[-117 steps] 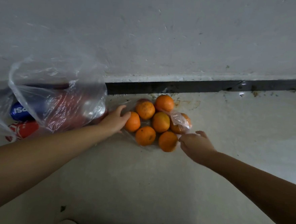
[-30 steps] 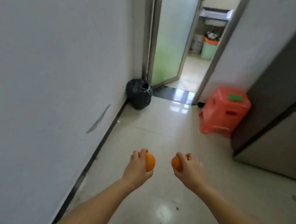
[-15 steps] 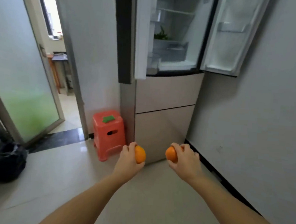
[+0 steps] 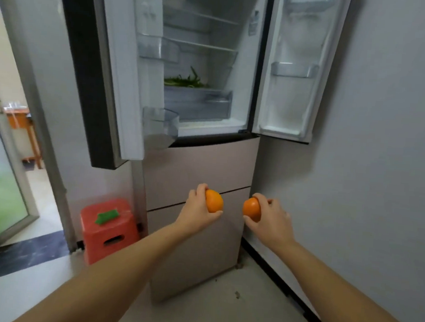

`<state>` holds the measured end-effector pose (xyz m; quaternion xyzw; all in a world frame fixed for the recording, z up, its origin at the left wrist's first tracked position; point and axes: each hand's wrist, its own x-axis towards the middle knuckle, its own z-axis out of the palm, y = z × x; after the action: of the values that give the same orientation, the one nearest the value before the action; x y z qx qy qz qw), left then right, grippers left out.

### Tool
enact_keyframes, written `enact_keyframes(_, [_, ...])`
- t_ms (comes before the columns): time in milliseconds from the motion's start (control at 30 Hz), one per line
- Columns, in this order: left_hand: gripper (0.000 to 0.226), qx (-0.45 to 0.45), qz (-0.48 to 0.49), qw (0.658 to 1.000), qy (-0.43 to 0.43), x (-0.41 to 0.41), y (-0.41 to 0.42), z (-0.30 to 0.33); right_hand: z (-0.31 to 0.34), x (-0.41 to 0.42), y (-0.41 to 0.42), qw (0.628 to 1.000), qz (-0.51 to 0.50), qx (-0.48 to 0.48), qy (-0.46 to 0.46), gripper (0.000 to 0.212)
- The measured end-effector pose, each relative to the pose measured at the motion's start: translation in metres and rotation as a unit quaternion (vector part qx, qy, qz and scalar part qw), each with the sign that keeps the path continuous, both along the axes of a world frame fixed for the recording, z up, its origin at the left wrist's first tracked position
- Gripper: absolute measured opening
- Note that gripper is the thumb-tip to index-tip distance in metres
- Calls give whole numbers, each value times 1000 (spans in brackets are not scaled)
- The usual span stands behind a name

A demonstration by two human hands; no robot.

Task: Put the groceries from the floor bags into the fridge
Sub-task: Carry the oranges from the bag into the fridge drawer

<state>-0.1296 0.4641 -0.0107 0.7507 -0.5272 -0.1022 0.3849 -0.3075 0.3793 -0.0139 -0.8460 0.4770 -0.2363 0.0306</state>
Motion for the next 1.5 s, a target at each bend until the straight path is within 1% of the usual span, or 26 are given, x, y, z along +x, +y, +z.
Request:
enact_keyframes(133, [68, -9, -14, 1000, 21, 38, -93, 23, 29, 34, -82, 1000, -15, -4, -21, 61])
enact_keyframes(233, [69, -44, -17, 998, 46, 61, -156, 46, 53, 59, -139, 997, -29, 31, -67, 61])
enact_keyframes(300, [70, -67, -8, 994, 85, 73, -191, 56, 63, 78, -170, 987, -31, 84, -135, 62])
enact_keyframes(367, [65, -84, -3, 987, 135, 87, -226, 63, 71, 100, -201, 961, -15, 149, -232, 66])
enact_keyframes(433, [59, -89, 12, 973, 213, 103, -259, 73, 81, 124, -231, 927, 5, 205, -314, 64])
enact_keyframes(467, [57, -93, 29, 959, 267, 112, -275, 79, 87, 137, -246, 909, 12, 230, -346, 58])
enact_keyframes(533, [56, -121, 51, 913, 387, 131, -308, 88, 98, 163, -277, 871, 36, 284, -398, 43])
enact_keyframes(567, [55, -145, 57, 887, 435, 143, -325, 90, 103, 177, -295, 850, 50, 315, -419, 42])
enact_keyframes(633, [55, -195, 76, 839, 502, 171, -362, 93, 115, 205, -333, 805, 69, 375, -455, 54])
enact_keyframes(667, [58, -221, 86, 819, 523, 186, -379, 96, 120, 220, -354, 774, 78, 406, -479, 58])
enact_keyframes(733, [62, -257, 108, 784, 555, 215, -409, 105, 129, 251, -396, 701, 102, 479, -519, 58])
enact_keyframes(800, [56, -294, 124, 744, 587, 242, -432, 117, 137, 285, -432, 641, 122, 538, -534, 60])
enact_keyframes(900, [43, -342, 128, 693, 622, 277, -455, 138, 153, 344, -475, 583, 165, 585, -539, 49])
enact_keyframes(967, [35, -369, 126, 670, 632, 300, -466, 148, 160, 378, -492, 544, 180, 612, -545, 45])
enact_keyframes(1033, [33, -396, 128, 658, 628, 323, -476, 157, 165, 406, -507, 498, 198, 631, -561, 41])
enact_keyframes(1100, [28, -425, 119, 646, 623, 344, -486, 164, 170, 427, -523, 467, 219, 634, -576, 33])
enact_keyframes(1167, [23, -436, 120, 644, 617, 362, -491, 167, 174, 443, -540, 442, 231, 635, -590, 32])
enact_keyframes(1267, [22, -453, 115, 648, 602, 385, -493, 172, 183, 463, -561, 419, 256, 632, -599, 36])
enact_keyframes(1367, [28, -474, 88, 620, 619, 396, -490, 180, 191, 475, -567, 402, 266, 630, -609, 40])
enact_keyframes(1433, [32, -478, 83, 614, 623, 395, -489, 183, 191, 476, -565, 404, 267, 627, -610, 38])
enact_keyframes(1500, [34, -478, 90, 629, 607, 391, -487, 181, 191, 470, -563, 414, 268, 621, -609, 34])
